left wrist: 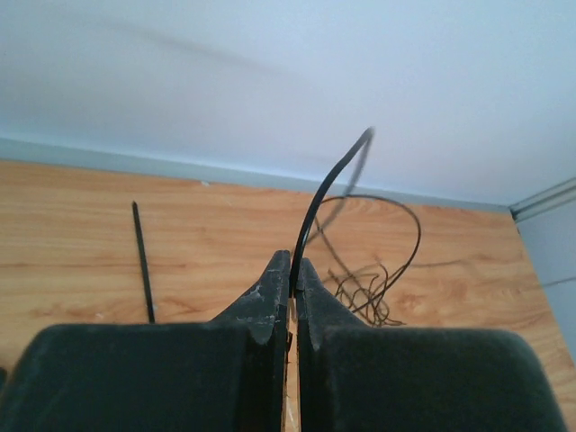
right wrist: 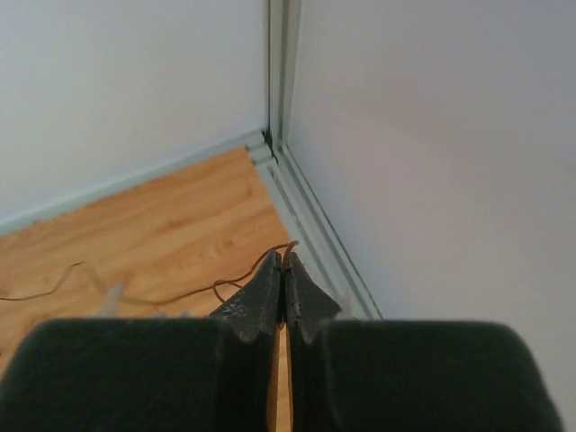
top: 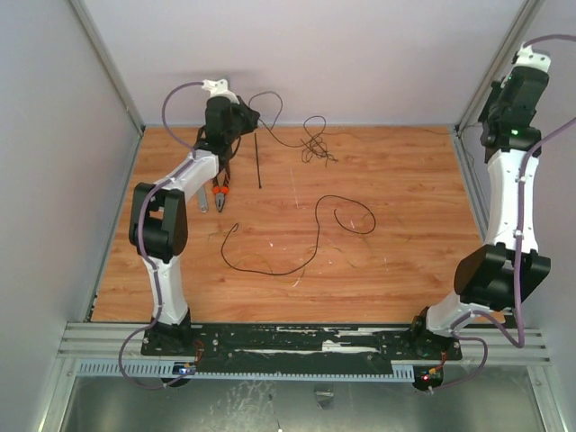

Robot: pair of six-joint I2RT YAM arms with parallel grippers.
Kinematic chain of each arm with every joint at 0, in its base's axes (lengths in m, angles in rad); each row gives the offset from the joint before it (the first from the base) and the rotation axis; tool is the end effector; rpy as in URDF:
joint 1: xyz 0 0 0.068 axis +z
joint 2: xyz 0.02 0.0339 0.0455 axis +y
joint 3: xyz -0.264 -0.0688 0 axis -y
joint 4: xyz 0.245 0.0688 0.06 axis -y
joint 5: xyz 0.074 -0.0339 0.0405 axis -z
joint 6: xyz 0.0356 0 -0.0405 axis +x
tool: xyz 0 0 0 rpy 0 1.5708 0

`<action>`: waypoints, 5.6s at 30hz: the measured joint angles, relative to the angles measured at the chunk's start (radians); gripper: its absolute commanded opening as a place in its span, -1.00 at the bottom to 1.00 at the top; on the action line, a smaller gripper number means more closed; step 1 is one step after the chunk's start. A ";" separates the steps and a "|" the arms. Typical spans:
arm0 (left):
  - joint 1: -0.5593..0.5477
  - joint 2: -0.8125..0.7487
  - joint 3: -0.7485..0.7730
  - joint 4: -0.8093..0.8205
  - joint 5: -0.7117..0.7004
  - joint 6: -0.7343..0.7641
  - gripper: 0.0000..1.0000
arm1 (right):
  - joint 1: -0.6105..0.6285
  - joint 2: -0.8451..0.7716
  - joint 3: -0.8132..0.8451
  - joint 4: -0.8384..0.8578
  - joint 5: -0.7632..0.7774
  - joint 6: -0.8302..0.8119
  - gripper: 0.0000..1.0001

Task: Zip-tie the wires
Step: Untie the cable at the center of the board, then place the cable at the center of the board.

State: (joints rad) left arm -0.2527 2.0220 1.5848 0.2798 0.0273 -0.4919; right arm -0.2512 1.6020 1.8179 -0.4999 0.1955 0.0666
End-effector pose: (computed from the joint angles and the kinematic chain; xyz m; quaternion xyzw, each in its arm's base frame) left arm 0.4749 -0.1236 0.2845 -0.0819 0.7561 -0.2458 0.6010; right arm 0.3463 -0.0960 0.4579 0.1838 0.7769 -0.1328 0.5873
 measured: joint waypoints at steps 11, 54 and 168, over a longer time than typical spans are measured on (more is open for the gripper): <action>-0.022 -0.122 0.167 -0.136 0.101 0.063 -1.00 | 0.007 -0.010 -0.366 0.100 -0.139 0.049 -0.79; -0.221 -0.067 0.658 -0.378 0.159 0.145 -1.00 | 0.458 0.477 -0.306 0.730 -0.857 0.131 -0.30; 0.179 -0.748 -0.156 -0.192 0.055 0.064 -1.00 | 0.126 0.177 -0.455 0.296 -0.305 0.020 0.44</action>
State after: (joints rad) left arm -0.0742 1.2743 1.4292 0.0875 0.0822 -0.4282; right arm -0.1249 1.7786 1.3632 -0.2043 -0.1097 0.0868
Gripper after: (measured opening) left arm 0.033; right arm 0.684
